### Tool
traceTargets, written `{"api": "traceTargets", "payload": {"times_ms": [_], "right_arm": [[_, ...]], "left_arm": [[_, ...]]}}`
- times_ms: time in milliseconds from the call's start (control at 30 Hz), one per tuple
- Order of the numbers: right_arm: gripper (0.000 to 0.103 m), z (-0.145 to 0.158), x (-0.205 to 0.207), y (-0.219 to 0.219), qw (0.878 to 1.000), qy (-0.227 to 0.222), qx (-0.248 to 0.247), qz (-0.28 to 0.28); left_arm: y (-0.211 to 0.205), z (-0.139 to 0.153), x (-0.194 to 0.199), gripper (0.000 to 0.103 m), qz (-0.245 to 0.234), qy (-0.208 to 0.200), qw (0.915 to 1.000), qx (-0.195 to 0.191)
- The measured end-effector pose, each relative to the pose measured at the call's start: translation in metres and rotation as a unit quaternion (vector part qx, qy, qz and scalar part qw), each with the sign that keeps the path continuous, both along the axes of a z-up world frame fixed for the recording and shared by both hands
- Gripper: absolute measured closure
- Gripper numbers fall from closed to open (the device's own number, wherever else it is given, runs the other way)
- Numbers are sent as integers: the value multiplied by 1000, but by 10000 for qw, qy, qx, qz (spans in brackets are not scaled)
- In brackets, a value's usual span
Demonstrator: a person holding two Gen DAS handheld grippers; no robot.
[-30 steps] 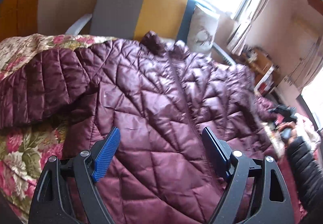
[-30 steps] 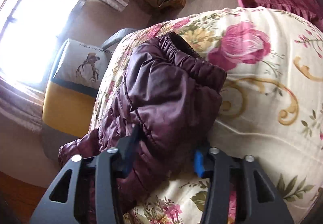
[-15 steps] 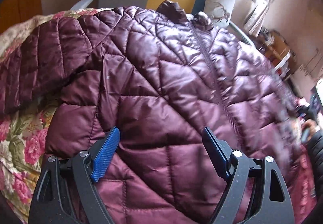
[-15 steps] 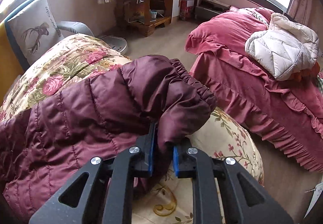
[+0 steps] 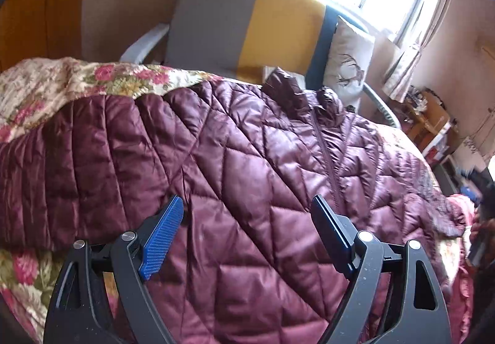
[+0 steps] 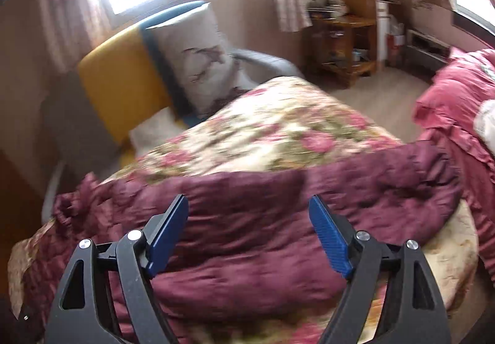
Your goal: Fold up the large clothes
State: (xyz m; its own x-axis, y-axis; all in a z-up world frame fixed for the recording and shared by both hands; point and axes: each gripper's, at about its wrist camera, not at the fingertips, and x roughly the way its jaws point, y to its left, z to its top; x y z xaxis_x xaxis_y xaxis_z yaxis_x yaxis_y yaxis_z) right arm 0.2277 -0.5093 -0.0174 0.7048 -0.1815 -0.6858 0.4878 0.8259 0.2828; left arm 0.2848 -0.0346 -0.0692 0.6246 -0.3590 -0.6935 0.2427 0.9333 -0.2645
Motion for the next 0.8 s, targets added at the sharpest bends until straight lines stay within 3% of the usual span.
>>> {"api": "traceTargets", "payload": {"times_ms": [67,167,300,367,500,600,700,800], "right_arm": [[23,-11,41,50,9984,32,-64,565],[25,-39,77,86,9963,357,-161,762],[38,-100,85,83,9901,1133,-671,483],[37,-123,74,64,9936,963,-341,477],[35,-127,80,62,9916,1071,-579,440],[35,-124,77,59,9923,1058,-466,449],[31,-105,64,52,9935,987,-39,567],[20,-76,17,26,9974,311,583,302]], "left_arm": [[-6,-5,8,20,18,-69,9999,107],[-7,-19,14,20,113,-23,9995,278],[8,-50,16,20,431,404,9982,118],[16,-60,12,20,526,396,9977,-150],[12,-61,9,19,609,311,9977,-31],[13,-62,10,19,608,338,9976,-8],[14,-60,8,19,615,314,9976,0],[13,-60,8,19,614,307,9976,-70]]}}
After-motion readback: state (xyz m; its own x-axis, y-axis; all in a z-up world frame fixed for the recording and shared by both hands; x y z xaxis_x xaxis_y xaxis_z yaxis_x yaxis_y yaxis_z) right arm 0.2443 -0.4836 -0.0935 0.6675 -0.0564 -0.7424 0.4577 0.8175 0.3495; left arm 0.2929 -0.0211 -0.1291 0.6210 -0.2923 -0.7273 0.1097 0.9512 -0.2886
